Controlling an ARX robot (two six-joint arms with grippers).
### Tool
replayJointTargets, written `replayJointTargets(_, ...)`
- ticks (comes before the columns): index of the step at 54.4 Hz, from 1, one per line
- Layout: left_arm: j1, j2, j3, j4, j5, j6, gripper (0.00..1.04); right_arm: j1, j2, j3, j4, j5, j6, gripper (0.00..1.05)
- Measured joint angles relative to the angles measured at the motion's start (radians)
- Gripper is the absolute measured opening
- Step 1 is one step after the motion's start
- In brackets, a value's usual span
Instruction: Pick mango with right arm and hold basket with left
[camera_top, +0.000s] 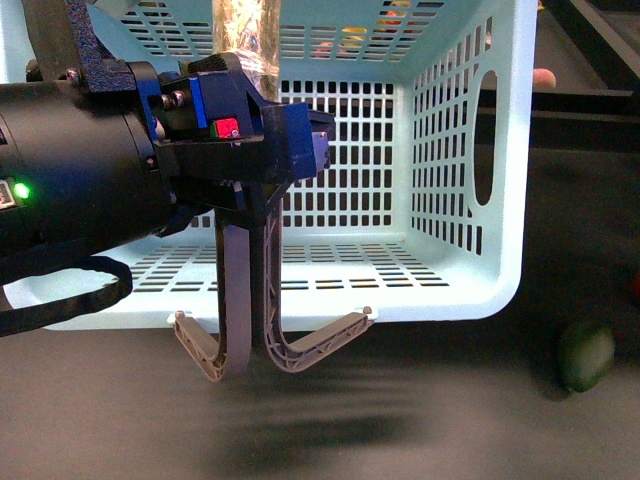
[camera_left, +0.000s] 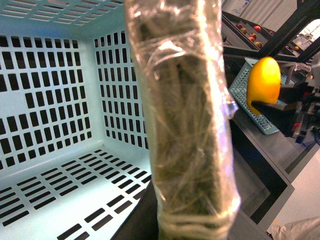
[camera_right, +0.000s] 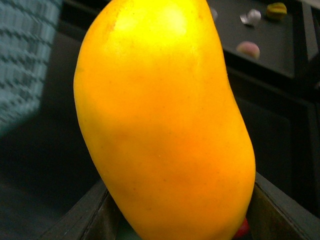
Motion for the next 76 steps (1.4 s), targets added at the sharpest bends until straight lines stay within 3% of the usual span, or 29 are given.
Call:
replayJointTargets(4, 0.000, 0.000, 0.000, 0.000, 0.000, 0.000, 0.09, 0.072, -0.078, -0.030, 0.019, 0.014, 0.105, 0.60)
replayJointTargets(11, 0.000, 0.000, 0.000, 0.000, 0.000, 0.000, 0.09, 0.294, -0.177, -0.045, 0.061, 0.106, 0.327, 0.60)
replayJointTargets(29, 0.000, 0.000, 0.000, 0.000, 0.000, 0.001, 0.09, 0.557, -0.121, 0.002, 0.107, 0.233, 0.488, 0.60)
replayJointTargets(54, 0.000, 0.000, 0.000, 0.000, 0.000, 0.001, 0.09, 0.723, 0.051, 0.113, 0.144, 0.365, 0.553, 0.60)
replayJointTargets(69, 0.000, 0.000, 0.000, 0.000, 0.000, 0.001, 0.09, 0.747, 0.087, 0.146, 0.173, 0.447, 0.566, 0.97)
replayJointTargets(76, -0.001, 0.001, 0.000, -0.003, 0.002, 0.001, 0.09, 0.744, 0.061, 0.145, 0.182, 0.483, 0.580, 0.96)
